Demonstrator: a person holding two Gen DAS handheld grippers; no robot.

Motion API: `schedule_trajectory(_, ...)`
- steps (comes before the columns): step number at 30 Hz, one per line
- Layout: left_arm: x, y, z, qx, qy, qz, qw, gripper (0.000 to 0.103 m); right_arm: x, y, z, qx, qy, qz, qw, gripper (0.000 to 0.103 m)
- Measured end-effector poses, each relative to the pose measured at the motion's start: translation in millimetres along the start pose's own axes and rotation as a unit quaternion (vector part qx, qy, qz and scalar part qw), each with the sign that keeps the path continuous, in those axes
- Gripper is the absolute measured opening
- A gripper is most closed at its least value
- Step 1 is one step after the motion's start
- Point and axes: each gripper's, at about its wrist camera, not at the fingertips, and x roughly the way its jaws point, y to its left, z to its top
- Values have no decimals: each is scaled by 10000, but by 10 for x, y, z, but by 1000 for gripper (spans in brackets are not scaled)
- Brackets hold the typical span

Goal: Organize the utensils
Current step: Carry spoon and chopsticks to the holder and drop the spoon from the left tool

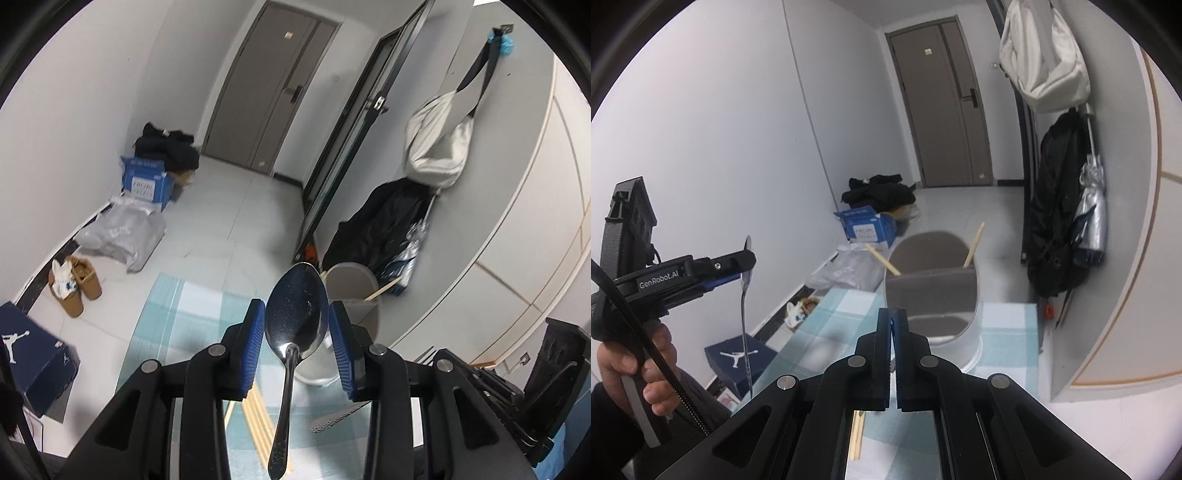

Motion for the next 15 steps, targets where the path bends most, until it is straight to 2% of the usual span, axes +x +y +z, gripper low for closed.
schedule_trajectory(15, -46, -254, 340, 150, -611, -377, 9973, 31, -195, -22, 552, -293, -250, 119, 9992, 1)
